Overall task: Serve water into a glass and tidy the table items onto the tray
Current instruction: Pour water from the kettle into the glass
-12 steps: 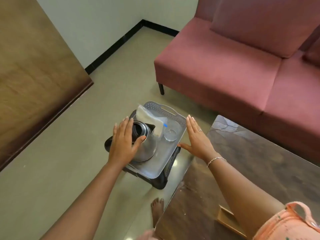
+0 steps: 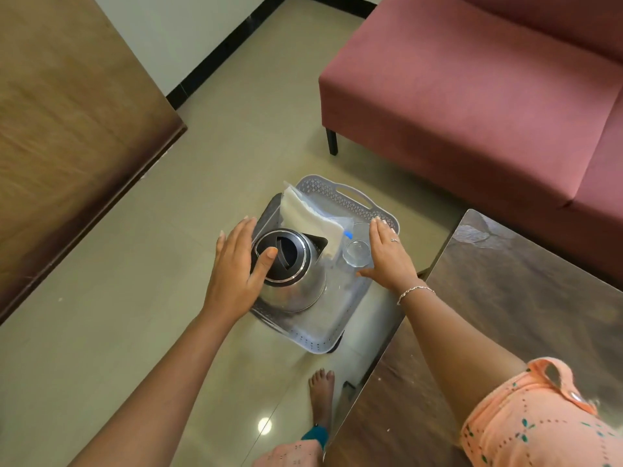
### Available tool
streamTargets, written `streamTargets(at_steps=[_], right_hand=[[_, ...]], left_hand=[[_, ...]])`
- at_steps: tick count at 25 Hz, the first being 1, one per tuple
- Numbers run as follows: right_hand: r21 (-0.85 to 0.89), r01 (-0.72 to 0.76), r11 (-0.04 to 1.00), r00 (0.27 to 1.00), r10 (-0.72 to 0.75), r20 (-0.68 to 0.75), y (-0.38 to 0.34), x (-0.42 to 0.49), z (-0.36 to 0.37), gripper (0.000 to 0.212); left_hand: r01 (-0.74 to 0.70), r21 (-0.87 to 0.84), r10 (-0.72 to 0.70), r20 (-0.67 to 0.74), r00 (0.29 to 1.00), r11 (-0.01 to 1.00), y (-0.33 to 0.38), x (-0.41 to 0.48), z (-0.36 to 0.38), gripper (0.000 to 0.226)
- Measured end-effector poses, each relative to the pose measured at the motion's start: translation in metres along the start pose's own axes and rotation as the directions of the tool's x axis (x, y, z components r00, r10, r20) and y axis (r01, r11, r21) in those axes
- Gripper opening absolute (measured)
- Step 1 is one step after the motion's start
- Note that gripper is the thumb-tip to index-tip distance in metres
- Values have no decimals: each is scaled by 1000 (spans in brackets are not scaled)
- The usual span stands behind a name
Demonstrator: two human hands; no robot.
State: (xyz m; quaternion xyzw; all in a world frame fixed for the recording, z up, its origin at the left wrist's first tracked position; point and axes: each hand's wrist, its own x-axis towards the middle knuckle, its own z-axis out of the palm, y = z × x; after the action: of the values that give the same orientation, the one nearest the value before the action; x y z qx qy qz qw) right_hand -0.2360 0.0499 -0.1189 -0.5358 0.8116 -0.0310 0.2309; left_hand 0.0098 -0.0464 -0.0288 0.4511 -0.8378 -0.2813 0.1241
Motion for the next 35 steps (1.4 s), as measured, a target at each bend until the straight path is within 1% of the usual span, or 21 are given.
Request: streamTargets(at_steps=[4,9,13,18,23,25,27,29,30,31,32,33,34,35], right_hand=[[-15,-15,1000,1000,15,-9,-3,14,6,110],[14,-42,999,999,42,-15,-3,23,12,99],[109,-63,992,997,67,-35,-3,20,11,97],[215,-46,976,988,76,-136,-5,-7,-13,98],[333,12,943,964,78,-253,-12,-51,-43,93],[373,50,926,953,68,-296,-15,-68,-53,91],[433,90,897,943,63,-326,-19,-85,-63,90],[493,133,860,941,47,-336,-26,-101,-72,91],[502,168,848,935,24,-354,-31,-107,-75,91],[503,207,839,925,-1,-379,-35,-113,-78,91],[503,241,830,914,-20,-405,-40,-118,-81,91],[505,268,821,905,-35,-424,-45,-122,-84,91],[508,292,811,897,-48,-439,-50,-126,-86,91],[507,318,801,890,-67,-452,-55,-128,-88,90]], left_hand=[[33,-84,-37,-46,998,996,-3,-3,0,98],[84,-127,-91,-45,995,988,-4,-4,-2,103],[77,-156,-84,-38,996,985,1,-2,-2,103],[75,-226,-90,-56,994,971,23,2,-2,107],[-14,-249,8,-25,1000,968,57,5,6,106],[2,-252,-9,-25,1000,968,58,6,1,101],[77,-258,-95,-60,994,963,51,5,-7,84],[144,-318,-168,-49,985,937,53,2,-12,69],[160,-360,-169,5,986,919,60,-2,-10,65],[184,-419,-158,98,983,889,71,-7,-6,62],[244,-492,-144,232,962,836,82,-13,0,65],[340,-561,-128,382,915,755,94,-18,6,75],[457,-599,-121,515,849,657,102,-22,10,86],[558,-611,-109,614,782,561,106,-26,13,93]])
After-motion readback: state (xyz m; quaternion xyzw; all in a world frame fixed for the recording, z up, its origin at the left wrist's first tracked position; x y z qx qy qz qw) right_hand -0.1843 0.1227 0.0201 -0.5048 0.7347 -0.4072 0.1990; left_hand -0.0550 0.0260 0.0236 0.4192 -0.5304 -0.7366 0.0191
